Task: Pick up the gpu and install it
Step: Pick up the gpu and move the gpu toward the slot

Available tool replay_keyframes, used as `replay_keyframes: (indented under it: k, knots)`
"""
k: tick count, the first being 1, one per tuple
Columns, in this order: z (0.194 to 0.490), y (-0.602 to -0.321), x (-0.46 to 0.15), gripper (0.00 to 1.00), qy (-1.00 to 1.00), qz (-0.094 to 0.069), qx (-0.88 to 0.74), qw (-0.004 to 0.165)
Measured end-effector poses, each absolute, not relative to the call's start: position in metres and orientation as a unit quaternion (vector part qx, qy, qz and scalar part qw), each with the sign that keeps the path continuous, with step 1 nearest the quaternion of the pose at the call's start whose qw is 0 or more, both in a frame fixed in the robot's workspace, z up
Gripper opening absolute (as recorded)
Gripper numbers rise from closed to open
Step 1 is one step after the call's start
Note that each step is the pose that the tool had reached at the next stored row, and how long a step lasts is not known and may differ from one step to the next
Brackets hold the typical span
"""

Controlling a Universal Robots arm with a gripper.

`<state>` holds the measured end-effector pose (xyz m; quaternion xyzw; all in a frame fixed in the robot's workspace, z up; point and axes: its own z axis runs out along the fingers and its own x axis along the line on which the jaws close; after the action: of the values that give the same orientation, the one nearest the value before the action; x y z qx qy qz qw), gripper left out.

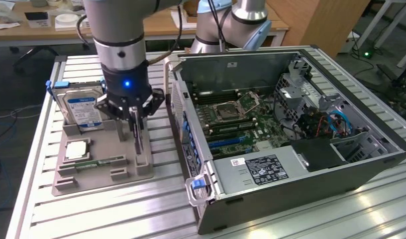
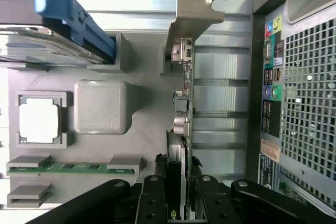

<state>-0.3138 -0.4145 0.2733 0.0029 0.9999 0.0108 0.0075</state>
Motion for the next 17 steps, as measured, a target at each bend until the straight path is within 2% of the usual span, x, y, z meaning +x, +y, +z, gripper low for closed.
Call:
replay_keyframes:
  k: [17]
  knots:
    - [0.351,-0.414,-0.314,0.27,1.000,0.011,0.003,0.008]
